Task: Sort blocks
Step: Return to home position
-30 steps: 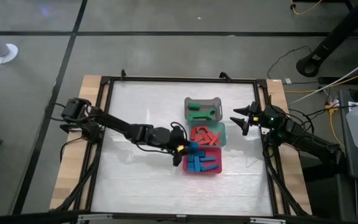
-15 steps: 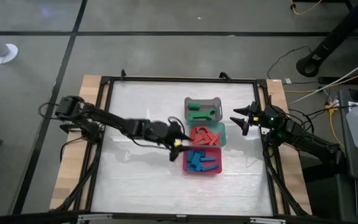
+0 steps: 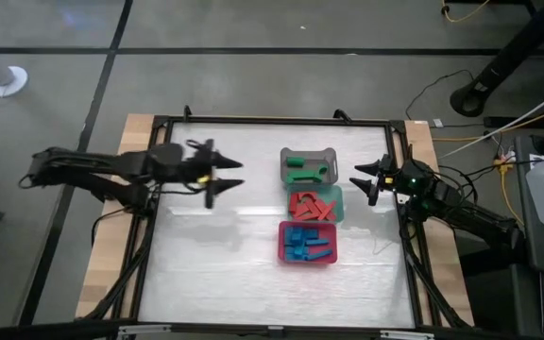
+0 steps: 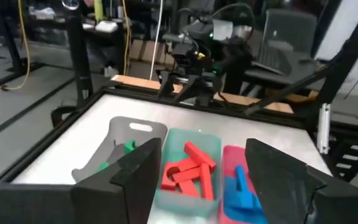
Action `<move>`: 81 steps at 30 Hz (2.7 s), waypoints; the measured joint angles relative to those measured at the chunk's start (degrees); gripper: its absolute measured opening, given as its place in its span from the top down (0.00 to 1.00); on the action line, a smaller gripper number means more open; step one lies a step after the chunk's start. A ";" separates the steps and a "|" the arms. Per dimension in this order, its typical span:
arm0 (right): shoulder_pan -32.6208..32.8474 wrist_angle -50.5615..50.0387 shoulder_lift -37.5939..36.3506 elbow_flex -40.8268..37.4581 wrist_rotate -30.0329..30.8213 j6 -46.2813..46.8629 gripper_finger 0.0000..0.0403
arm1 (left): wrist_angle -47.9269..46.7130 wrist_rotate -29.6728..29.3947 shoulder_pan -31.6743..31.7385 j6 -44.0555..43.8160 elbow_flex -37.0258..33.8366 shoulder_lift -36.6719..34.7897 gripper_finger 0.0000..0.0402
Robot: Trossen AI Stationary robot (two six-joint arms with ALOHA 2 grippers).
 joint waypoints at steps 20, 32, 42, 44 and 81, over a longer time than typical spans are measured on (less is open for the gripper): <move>0.00 0.02 -0.02 0.00 -0.01 0.02 0.34 | 8.81 0.18 -0.66 -1.24 -36.13 -49.11 0.45; 0.00 -0.02 0.00 0.02 0.02 0.01 0.34 | 8.62 0.03 -0.61 3.20 -39.82 -54.47 0.45; 0.00 0.00 0.00 0.02 0.02 0.00 0.34 | 9.50 -0.03 -0.61 1.11 -45.30 -54.47 0.45; 0.00 -0.02 0.00 0.01 0.01 0.02 0.34 | 7.73 -0.05 -0.61 0.32 -45.57 -54.47 0.45; 0.00 0.00 -0.01 0.01 0.00 0.00 0.34 | 4.62 -0.04 -0.57 -1.37 -45.55 -51.50 0.45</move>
